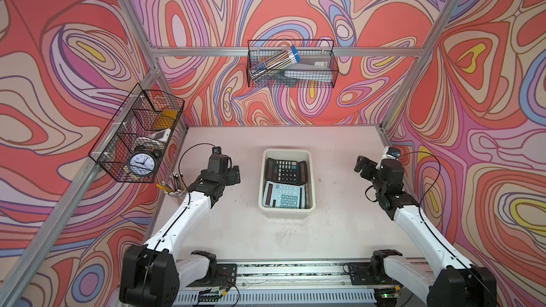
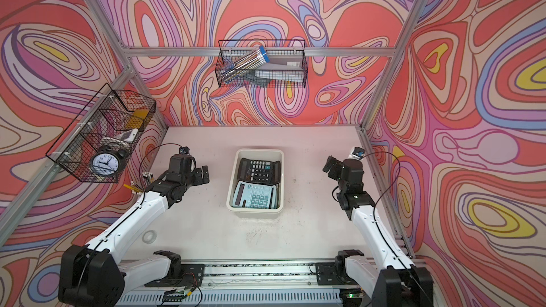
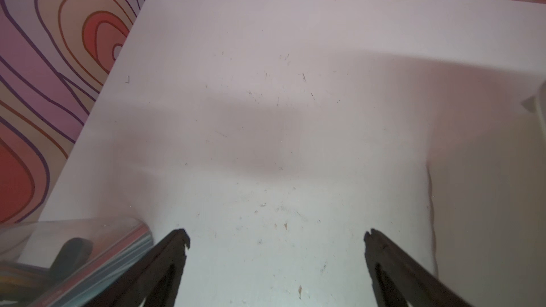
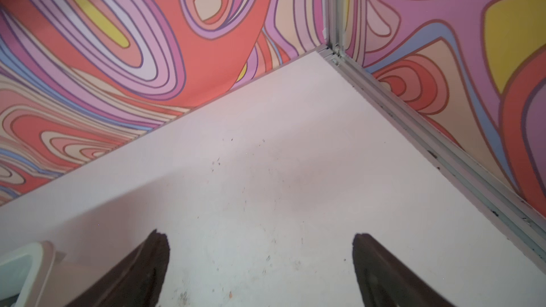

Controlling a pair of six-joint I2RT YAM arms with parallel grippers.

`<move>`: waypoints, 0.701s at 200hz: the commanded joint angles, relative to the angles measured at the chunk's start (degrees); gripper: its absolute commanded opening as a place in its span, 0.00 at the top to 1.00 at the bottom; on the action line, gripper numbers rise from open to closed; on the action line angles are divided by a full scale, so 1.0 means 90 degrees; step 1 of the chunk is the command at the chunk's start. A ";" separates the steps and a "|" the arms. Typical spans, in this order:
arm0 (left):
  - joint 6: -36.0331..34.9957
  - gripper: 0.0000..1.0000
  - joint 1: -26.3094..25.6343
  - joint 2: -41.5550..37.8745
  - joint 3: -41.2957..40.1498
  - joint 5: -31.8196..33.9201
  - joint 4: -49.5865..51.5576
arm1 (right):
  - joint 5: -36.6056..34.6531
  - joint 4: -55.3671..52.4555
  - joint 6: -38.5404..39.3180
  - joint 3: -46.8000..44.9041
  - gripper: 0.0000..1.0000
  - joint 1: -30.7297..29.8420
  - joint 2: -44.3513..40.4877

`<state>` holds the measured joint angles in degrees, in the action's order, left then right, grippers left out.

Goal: Put the calculator in the storage box
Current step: Reset both arms

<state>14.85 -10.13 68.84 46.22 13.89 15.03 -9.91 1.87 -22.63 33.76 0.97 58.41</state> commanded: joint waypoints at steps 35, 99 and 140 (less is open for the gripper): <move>-0.0965 0.01 0.0484 0.0034 -0.0772 0.0111 -0.1649 | -0.1010 0.2206 0.0358 -0.1026 0.02 0.0126 -0.0149; -0.1679 0.01 0.0612 0.0460 -0.2846 -0.0645 -0.5365 | -0.1494 0.4228 0.0719 -0.2311 0.02 0.0126 0.0656; -0.1744 0.01 0.0666 0.1396 -0.2357 -0.0629 -0.5925 | -0.1336 0.6044 0.1055 -0.2382 0.02 0.0126 0.2115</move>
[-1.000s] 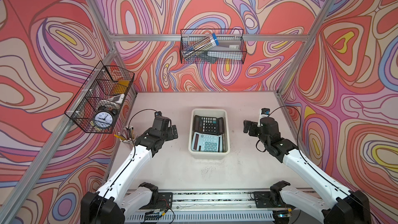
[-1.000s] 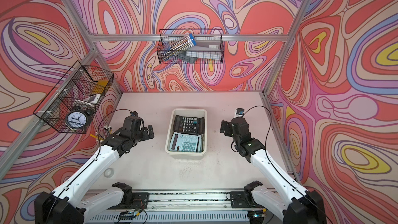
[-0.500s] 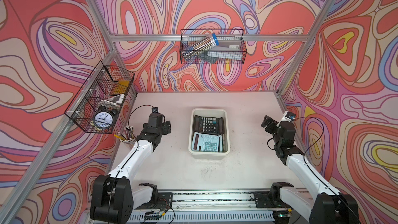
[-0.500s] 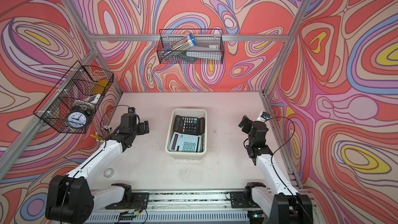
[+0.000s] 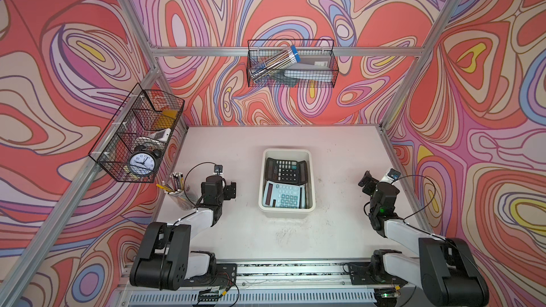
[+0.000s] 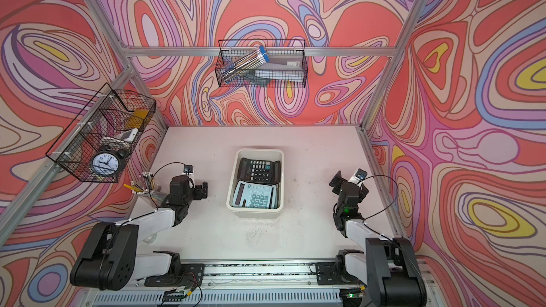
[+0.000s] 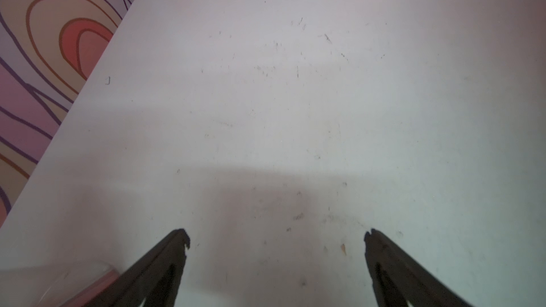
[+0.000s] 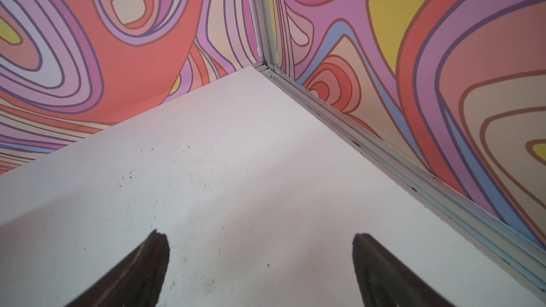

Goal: Put the calculator in the storage box
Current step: Reset both arms

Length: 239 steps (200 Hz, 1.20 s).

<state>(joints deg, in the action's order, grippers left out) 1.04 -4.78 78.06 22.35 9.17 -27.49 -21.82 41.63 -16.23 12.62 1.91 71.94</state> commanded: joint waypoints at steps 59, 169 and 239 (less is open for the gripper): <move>-0.0187 0.01 0.0319 0.1064 -0.0072 -0.0740 -0.2467 | 0.0526 0.3029 0.0933 0.0304 0.02 -0.0112 0.2089; -0.0164 0.01 0.0326 0.1107 -0.0089 -0.0667 -0.2548 | 0.2109 0.1353 0.1649 0.1614 0.02 -0.0188 0.2814; -0.0164 0.01 0.0326 0.1102 -0.0091 -0.0667 -0.2552 | 0.2094 0.1398 0.1651 0.1596 0.02 -0.0193 0.2817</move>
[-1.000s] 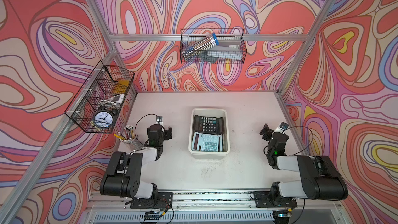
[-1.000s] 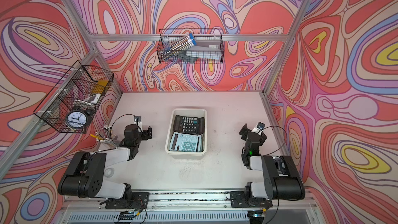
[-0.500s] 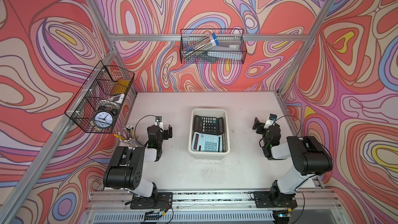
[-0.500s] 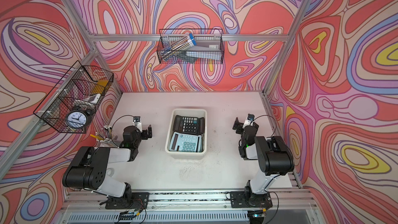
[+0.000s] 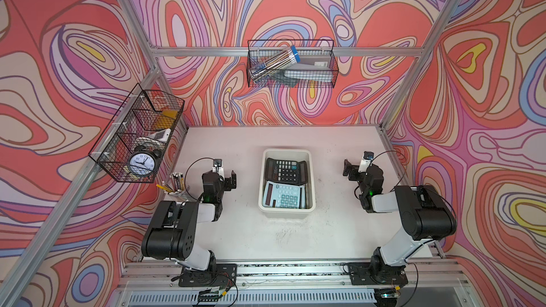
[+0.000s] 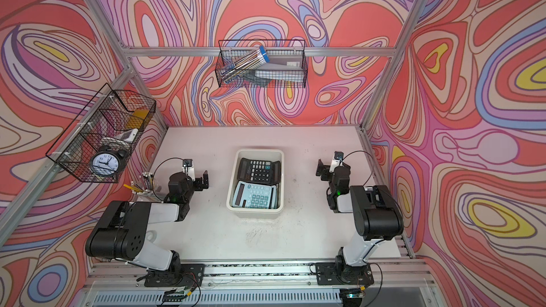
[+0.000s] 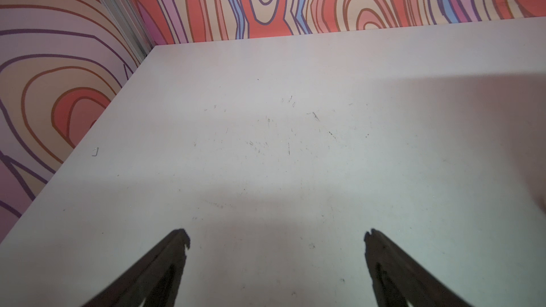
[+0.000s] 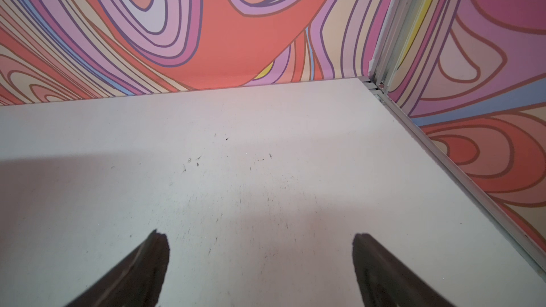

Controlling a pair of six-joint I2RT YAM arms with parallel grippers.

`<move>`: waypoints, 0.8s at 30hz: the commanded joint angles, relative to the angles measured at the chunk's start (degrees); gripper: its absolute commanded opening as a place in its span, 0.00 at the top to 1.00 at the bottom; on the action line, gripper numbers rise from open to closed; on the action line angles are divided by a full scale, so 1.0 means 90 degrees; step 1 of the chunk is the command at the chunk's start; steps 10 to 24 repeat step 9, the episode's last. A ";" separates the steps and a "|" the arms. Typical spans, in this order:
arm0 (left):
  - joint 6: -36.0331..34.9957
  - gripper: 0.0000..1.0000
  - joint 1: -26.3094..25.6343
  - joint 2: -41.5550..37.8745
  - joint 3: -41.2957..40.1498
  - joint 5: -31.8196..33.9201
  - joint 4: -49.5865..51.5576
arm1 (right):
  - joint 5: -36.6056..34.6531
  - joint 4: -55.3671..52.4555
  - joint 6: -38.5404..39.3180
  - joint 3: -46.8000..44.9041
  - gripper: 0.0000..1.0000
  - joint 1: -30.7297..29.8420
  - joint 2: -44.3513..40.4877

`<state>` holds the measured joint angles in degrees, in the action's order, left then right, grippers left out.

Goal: Put the calculator in the storage box
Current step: Reset both arms

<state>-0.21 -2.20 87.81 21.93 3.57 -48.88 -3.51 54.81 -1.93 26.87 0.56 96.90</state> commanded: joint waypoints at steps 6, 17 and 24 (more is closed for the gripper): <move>-0.0026 0.01 0.0039 0.0019 -0.0044 -0.0046 -0.0174 | 0.0065 -0.0091 0.0061 0.0035 0.02 -0.0041 0.0046; -0.0023 0.01 0.0039 0.0024 -0.0044 -0.0046 -0.0174 | 0.0065 -0.0067 0.0069 0.0012 0.02 -0.0038 0.0043; -0.0023 0.01 0.0039 0.0024 -0.0044 -0.0046 -0.0174 | 0.0065 -0.0067 0.0069 0.0012 0.02 -0.0038 0.0043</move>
